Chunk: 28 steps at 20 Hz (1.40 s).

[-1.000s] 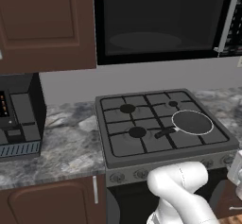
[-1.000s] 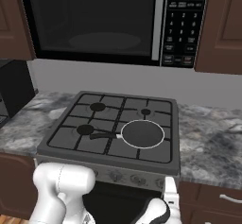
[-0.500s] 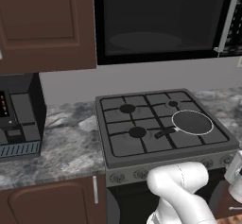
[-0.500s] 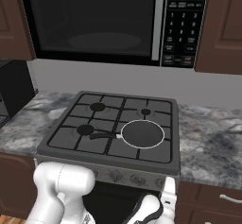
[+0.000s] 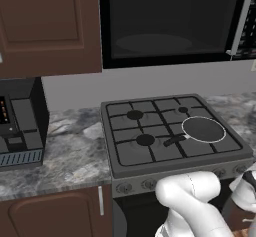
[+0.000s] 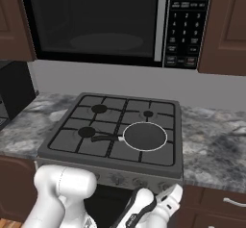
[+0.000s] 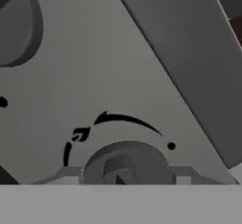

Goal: Turn off the front right burner of the stove.

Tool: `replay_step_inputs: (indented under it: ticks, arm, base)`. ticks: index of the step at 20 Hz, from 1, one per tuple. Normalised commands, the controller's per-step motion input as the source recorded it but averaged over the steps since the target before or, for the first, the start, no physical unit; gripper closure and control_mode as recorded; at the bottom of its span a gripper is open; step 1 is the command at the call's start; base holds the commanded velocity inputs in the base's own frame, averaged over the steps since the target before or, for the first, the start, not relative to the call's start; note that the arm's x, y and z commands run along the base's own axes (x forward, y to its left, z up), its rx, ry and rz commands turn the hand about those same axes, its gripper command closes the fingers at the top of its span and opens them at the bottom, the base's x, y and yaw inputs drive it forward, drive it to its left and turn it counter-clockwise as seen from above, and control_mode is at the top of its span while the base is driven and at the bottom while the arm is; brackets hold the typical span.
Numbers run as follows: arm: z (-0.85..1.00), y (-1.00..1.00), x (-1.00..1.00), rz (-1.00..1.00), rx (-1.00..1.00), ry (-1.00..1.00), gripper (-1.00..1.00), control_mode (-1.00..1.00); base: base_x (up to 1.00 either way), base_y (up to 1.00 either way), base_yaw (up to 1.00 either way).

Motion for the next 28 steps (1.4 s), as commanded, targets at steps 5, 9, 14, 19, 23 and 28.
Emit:
replay_step_inputs:
  ticks: [5,9,14,19,23,28]
  arm:
    - [-0.06,0.22,-0.35,-0.27,0.75,-0.06,1.00,-1.00]
    - [-0.07,0.03,-0.34,-0.24,0.80,-0.08,1.00,-1.00]
    - [0.00,0.00,-0.08,-0.15,0.82,-0.08,1.00,-1.00]
    - [0.00,0.00,-0.11,-0.13,0.81,-0.07,1.00,-1.00]
    - [0.00,0.00,0.00,-0.13,0.80,-0.05,1.00,-1.00]
    - [0.00,0.00,0.00,-0.12,0.75,-0.04,1.00,-1.00]
  base:
    - [0.00,0.00,0.00]
    - [0.00,0.00,0.00]
    - [0.00,0.00,0.00]
    - [0.00,0.00,0.00]
    - [0.00,0.00,0.00]
    - [0.00,0.00,0.00]
